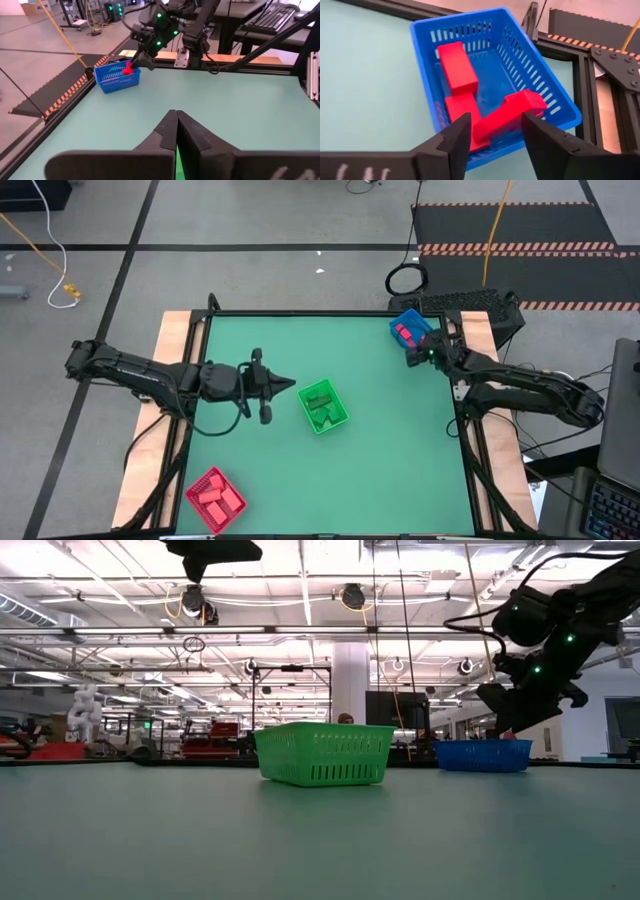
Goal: Sort & place blocks by color
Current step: Return to Home Position
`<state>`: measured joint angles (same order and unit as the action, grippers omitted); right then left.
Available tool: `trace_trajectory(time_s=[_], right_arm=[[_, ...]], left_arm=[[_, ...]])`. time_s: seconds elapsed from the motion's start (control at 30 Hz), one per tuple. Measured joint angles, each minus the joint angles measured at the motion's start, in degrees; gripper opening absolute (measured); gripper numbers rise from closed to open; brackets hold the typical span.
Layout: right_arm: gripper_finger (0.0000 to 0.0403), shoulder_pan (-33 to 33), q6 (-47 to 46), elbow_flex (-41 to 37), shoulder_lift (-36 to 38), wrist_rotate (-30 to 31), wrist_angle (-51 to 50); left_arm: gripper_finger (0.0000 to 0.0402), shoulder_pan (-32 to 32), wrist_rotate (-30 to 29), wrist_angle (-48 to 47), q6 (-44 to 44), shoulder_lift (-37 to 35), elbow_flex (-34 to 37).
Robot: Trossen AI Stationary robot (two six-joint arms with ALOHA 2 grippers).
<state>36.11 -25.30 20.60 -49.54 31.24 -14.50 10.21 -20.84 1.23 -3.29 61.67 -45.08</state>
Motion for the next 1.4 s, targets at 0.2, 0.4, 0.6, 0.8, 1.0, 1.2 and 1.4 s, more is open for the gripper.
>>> trace_trajectory(time_s=[0.2,0.4,0.6,0.8,1.0,1.2,1.4], right_arm=[[0.0164,2.77,0.02,0.00,-1.06,-1.59,1.86],[0.0164,5.09,1.07,-0.01,-3.75,-7.51,8.51],[0.0164,5.54,5.69,-0.02,-5.34,-10.54,12.85],[0.0164,5.45,9.52,-0.02,-5.01,-13.09,15.90],[0.0164,4.13,14.21,-0.02,-5.01,-37.89,25.03],[0.0164,-4.08,15.47,-1.67,-5.01,-46.44,30.70],[0.0148,-11.02,16.99,-2.14,-2.70,-46.51,30.98]], left_arm=[[0.0004,0.05,0.00,0.83,0.00,0.00,0.00],[0.0008,0.05,0.00,0.81,0.00,0.02,0.00],[0.0005,0.05,0.00,0.57,0.06,0.02,0.00],[0.0007,0.05,0.04,-0.11,0.39,0.02,0.00],[0.0006,1.02,6.62,0.46,2.69,-0.30,0.00],[0.0005,1.30,5.60,-6.41,2.31,-4.00,0.02],[0.0003,0.75,4.30,-4.69,2.67,-9.54,4.83]])
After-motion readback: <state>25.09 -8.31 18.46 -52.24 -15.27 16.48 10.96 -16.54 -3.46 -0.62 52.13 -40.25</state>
